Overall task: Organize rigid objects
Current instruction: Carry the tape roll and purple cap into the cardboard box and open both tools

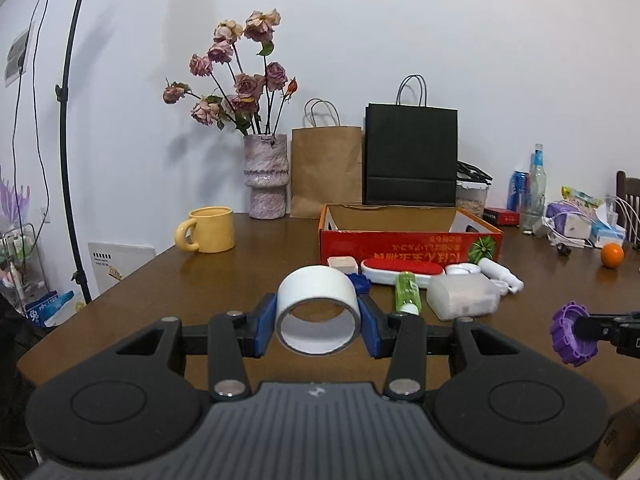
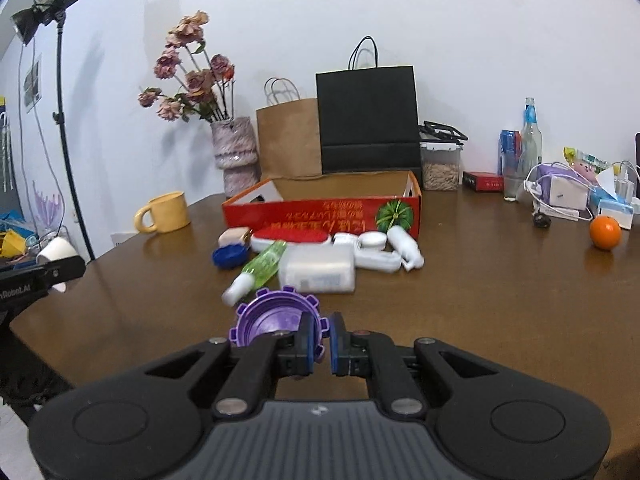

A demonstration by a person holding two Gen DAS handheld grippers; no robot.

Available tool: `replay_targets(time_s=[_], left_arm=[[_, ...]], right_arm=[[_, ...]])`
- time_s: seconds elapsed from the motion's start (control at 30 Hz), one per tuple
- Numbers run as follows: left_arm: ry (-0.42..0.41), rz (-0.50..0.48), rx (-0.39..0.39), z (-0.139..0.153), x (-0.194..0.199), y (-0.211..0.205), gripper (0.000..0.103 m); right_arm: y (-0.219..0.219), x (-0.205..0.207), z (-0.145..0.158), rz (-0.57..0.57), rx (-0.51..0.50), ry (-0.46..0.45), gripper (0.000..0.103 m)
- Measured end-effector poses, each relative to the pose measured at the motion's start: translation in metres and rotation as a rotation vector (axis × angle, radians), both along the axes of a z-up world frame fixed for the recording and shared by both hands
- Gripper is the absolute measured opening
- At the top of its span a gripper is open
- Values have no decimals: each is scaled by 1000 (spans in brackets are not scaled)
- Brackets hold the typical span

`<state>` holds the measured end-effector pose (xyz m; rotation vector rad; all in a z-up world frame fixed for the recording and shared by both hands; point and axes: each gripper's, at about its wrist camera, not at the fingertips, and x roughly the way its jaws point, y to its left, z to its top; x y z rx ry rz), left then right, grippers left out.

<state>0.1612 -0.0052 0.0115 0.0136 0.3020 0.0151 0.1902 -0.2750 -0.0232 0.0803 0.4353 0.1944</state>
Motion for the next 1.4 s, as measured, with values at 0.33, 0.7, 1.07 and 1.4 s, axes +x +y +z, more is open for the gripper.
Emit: replay_targets(time_s=[0.33,0.7,1.07,1.4], left_arm=[[-3,-16,-5,-1,-15,-8,44],[-7,-82,16,40,124,-8,44],[331,-179,-21,55,426,-20,44],[543,-178,86,-25,563,-42,69]], right_arm=[[-3,-23,1,-8,2,-26,8],[-21,88,49,46,-49,-60,8],[-25,384,98,105,-128,118,8],[-15,542,10,35,-241,355,53]])
